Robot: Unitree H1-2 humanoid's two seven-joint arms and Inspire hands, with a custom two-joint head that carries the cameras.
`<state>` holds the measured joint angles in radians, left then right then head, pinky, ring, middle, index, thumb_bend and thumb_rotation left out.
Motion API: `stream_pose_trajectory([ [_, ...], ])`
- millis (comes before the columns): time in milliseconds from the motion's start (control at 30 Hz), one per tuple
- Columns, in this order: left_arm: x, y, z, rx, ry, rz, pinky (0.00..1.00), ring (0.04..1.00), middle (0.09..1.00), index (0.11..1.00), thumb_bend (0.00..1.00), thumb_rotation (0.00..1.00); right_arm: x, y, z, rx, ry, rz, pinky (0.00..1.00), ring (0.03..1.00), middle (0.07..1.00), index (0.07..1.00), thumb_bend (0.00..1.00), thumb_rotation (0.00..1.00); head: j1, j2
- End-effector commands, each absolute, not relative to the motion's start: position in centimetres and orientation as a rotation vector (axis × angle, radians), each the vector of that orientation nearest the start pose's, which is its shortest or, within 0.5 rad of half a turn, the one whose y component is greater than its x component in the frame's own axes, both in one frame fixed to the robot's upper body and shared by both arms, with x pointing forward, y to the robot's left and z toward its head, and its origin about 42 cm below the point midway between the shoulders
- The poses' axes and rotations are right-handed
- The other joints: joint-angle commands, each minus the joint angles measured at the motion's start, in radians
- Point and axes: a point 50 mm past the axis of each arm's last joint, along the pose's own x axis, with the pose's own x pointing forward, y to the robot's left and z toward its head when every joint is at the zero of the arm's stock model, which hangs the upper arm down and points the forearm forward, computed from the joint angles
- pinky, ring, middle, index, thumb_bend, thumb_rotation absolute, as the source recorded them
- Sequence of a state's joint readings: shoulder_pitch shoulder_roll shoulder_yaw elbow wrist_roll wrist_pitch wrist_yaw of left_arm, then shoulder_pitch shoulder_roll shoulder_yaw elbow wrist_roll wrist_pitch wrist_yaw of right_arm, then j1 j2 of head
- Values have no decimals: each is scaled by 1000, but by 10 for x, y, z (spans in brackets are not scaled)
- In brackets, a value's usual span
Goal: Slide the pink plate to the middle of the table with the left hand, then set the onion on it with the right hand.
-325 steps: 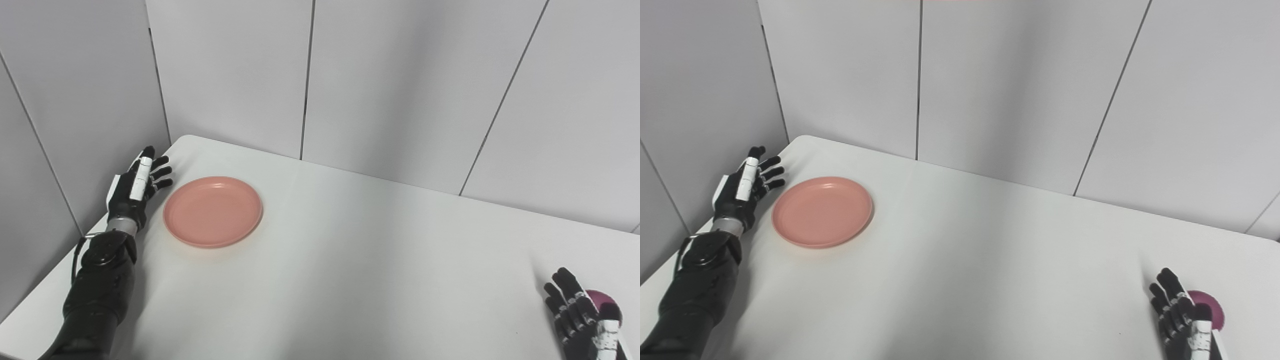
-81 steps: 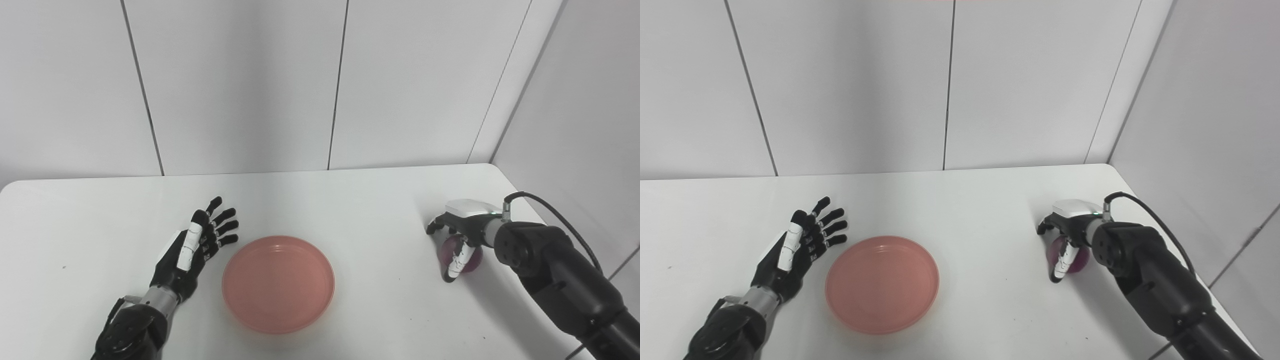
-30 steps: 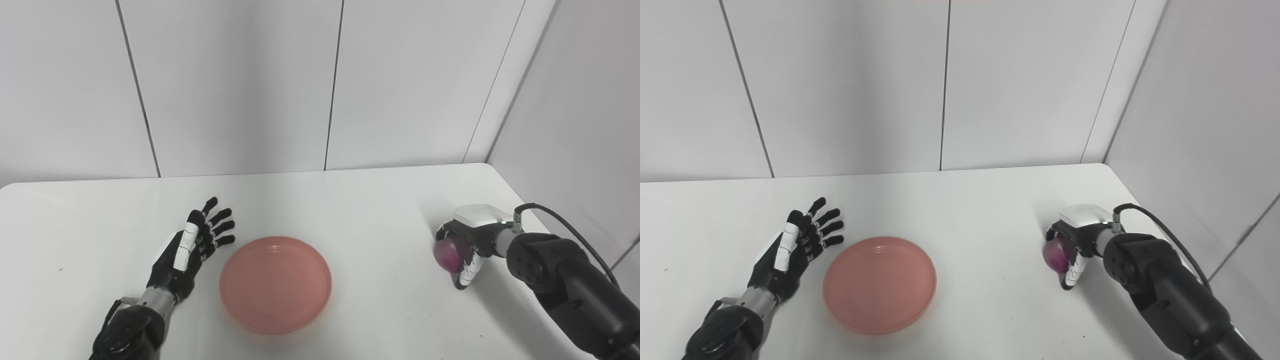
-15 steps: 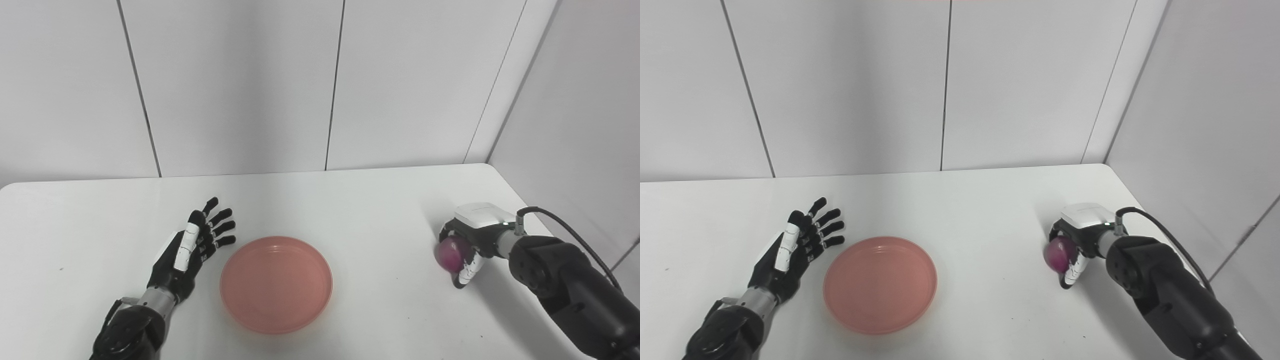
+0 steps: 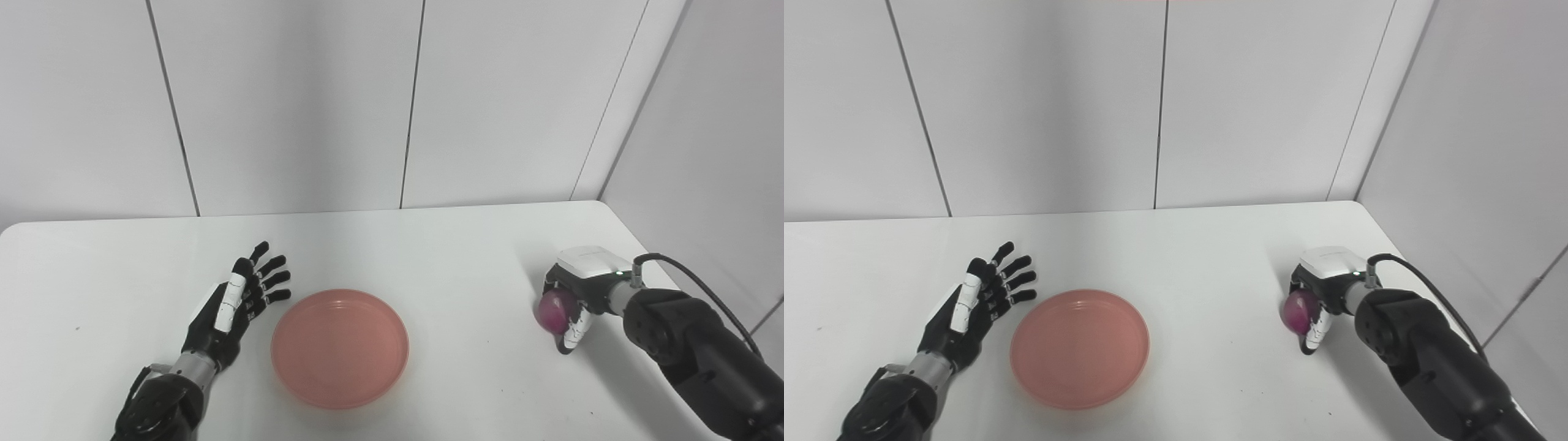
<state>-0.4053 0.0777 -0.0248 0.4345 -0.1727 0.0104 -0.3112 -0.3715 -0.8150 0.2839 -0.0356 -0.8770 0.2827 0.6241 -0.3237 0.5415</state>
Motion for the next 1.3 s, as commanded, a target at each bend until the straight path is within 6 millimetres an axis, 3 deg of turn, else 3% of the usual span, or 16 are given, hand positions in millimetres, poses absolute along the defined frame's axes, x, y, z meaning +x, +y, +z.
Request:
stream_pose_trajectory([
  [0,396,194,85,-83,179,-372,784,879,923,1000,862,953,367,-396,229,-1700,386,356,332,406,484,490,517,145,1,1],
  [233,396,194,85,-79,179,-372,771,873,921,1000,852,958,369,-394,231,-1665,406,365,353,435,514,493,512,145,0,1],
  [333,395,194,84,-82,180,-372,773,875,923,1000,847,957,369,-392,238,-1622,397,362,293,377,482,491,511,143,0,1],
  [567,396,194,84,-88,186,-369,776,876,925,1000,847,947,371,-384,270,-1610,302,352,288,377,483,490,513,140,-2,3],
  [600,396,194,84,-87,186,-370,779,877,924,1000,844,950,371,-383,274,-1610,285,351,283,377,467,510,519,59,-2,3],
  [667,396,193,84,-88,190,-366,777,874,921,1000,842,950,373,-379,286,-1624,246,356,282,380,463,511,522,21,-1,1],
  [833,396,192,83,-88,193,-365,779,873,918,1000,849,947,378,-371,311,-1663,203,355,325,410,454,508,525,4,2,1],
  [900,396,192,83,-88,190,-366,783,874,919,1000,842,948,380,-364,322,-1723,169,363,339,419,449,508,525,5,3,1],
  [1200,396,188,81,-86,190,-371,790,876,923,1000,841,953,390,-320,364,-1785,-3,424,230,298,474,486,529,2,10,-5],
  [1267,396,186,80,-89,189,-373,794,878,924,1000,839,952,391,-305,372,-1781,-37,427,243,315,434,507,525,2,16,-6],
])
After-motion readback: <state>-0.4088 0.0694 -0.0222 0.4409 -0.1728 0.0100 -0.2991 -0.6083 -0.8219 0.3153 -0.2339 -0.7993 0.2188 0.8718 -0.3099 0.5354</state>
